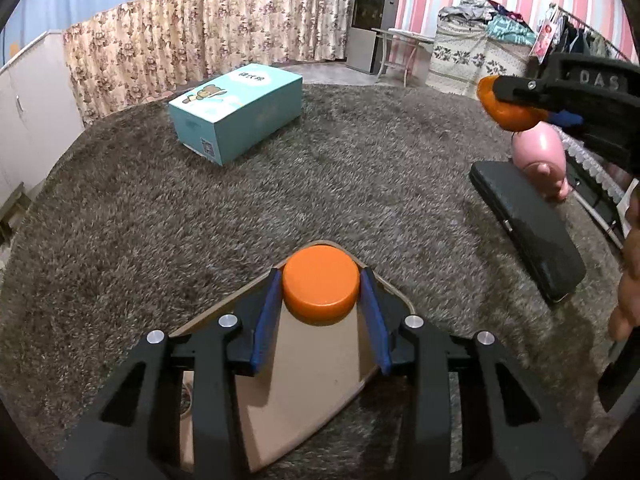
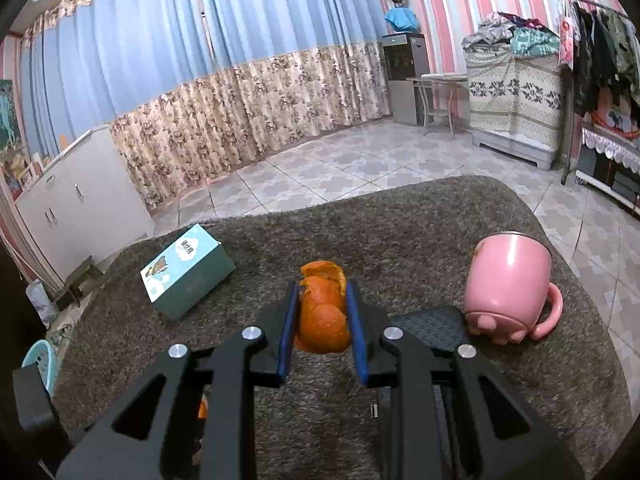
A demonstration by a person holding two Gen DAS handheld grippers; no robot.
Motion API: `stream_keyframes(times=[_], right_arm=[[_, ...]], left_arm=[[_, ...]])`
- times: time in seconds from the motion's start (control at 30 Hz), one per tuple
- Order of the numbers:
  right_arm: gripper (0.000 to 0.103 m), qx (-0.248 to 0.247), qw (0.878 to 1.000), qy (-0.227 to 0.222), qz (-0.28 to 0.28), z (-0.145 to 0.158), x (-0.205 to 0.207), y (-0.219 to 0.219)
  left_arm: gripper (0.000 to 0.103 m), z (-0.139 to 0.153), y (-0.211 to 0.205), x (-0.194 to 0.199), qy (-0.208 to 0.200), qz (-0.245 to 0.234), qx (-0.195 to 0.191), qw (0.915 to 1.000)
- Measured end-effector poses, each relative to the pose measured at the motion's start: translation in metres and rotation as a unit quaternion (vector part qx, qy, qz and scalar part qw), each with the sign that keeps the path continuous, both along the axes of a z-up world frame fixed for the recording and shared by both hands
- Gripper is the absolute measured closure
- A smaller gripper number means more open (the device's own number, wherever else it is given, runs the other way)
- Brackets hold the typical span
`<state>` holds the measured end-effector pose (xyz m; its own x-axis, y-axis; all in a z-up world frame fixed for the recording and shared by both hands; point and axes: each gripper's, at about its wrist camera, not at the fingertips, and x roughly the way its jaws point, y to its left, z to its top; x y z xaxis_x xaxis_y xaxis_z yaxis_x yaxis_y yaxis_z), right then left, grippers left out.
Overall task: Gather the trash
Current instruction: 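Grasp the round orange lid off the beige tray with the left tool while the right tool holds the peel, then carry the orange lid and orange peel over the basket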
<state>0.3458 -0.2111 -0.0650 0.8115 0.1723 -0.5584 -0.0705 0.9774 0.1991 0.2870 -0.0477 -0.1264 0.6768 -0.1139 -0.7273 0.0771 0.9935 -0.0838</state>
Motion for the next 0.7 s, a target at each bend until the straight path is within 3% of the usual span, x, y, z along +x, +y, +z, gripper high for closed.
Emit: stream_keyframes(times=[0.37,0.6,0.7], right_arm=[[0.079,-0.038,0.999,-0.016,0.031,0.016,-0.007,0.051],[0.079,-0.056,0.995,-0.022,0.074,0.023,-0.013,0.1],[0.079,-0.058,0.993,-0.025,0.096,0.026,-0.018,0.126]], left_arm=[[0.064,0.056,0.044,-0.03,-0.066,0.04,0.002,0.997],[0.064,0.077,0.109,-0.058,-0.087,0.107,0.02,0.9902],[0.064,0.088,0.148,-0.077,-0.096,0.15,0.028,0.9836]])
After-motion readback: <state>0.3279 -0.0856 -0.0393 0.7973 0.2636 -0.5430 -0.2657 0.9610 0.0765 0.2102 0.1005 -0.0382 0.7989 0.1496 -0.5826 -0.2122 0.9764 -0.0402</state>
